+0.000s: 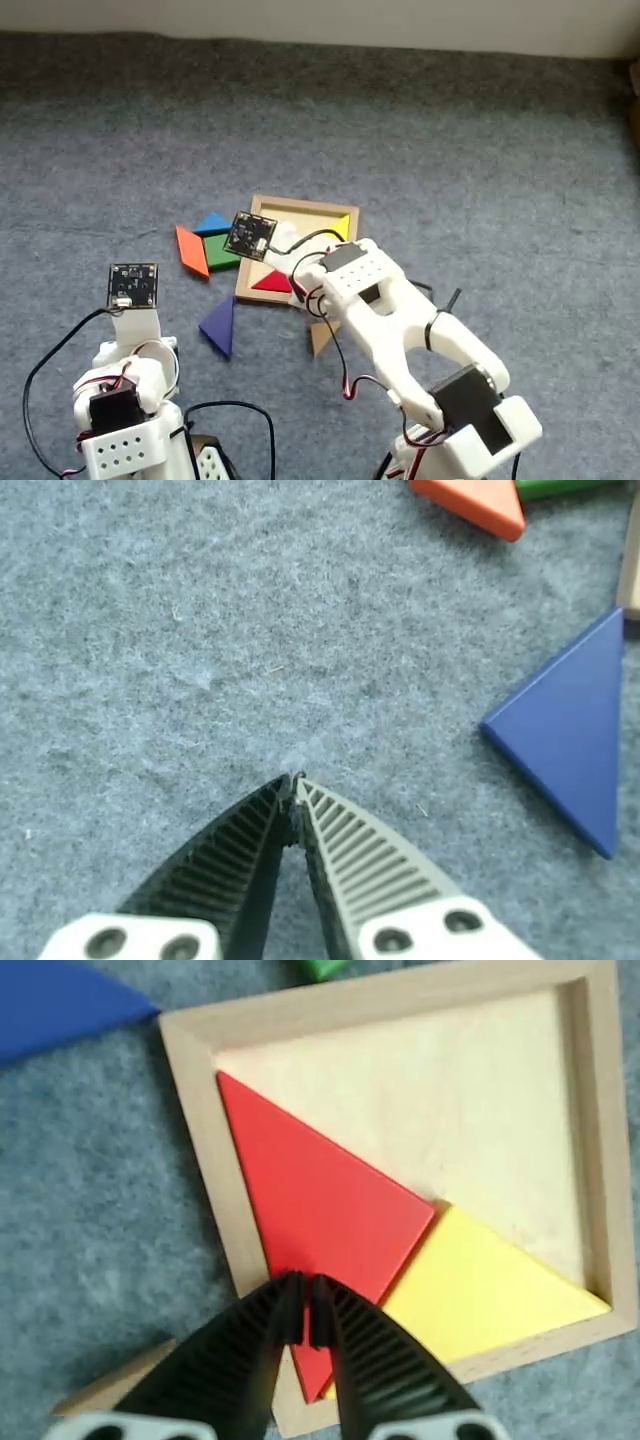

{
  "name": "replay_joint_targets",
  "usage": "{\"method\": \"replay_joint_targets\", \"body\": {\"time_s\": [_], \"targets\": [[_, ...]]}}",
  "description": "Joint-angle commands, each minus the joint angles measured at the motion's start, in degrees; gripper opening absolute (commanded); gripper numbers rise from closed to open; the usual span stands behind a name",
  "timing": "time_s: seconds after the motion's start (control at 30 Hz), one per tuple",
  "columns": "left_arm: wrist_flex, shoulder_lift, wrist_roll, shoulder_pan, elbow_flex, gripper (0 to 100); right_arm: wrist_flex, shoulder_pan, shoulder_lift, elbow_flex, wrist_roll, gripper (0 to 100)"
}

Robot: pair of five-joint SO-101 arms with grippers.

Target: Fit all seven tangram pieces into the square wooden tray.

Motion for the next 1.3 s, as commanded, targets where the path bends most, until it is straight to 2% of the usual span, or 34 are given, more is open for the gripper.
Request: {"method": "replay_joint_targets", "body": {"time_s": [0.0,0.1,0.23,0.4,0.6,0.7,0.8,1.1,1.27], "targets": [[0.26,-2.59,0.35,-0.48,1.1,1,1.27,-0.13,-7.6,0.4,0.26,2.7],[0.26,-2.59,0.35,-0.48,1.1,1,1.27,-0.22,-14.46,3.82,0.0,2.6],[0.26,-2.59,0.35,-0.48,1.1,1,1.19,0.75,-23.96,7.69,-7.82,2.6],[0.26,-2.59,0.35,-0.48,1.1,1,1.54,1.27,-32.92,12.88,-21.71,2.6],[0.26,-2.59,0.35,-0.48,1.1,1,1.98,1.27,-40.22,20.0,-44.75,4.0],[0.26,-2.59,0.35,-0.48,1.1,1,3.47,1.27,-41.19,21.14,-52.04,13.6],[0.26,-2.59,0.35,-0.48,1.1,1,3.56,1.01,-41.19,21.85,-56.7,21.7],[0.26,-2.59,0.35,-0.48,1.1,1,3.65,-0.13,-41.01,23.87,-68.31,21.9],[0.26,-2.59,0.35,-0.48,1.1,1,3.65,-4.18,-40.92,23.69,-69.36,21.9]]}}
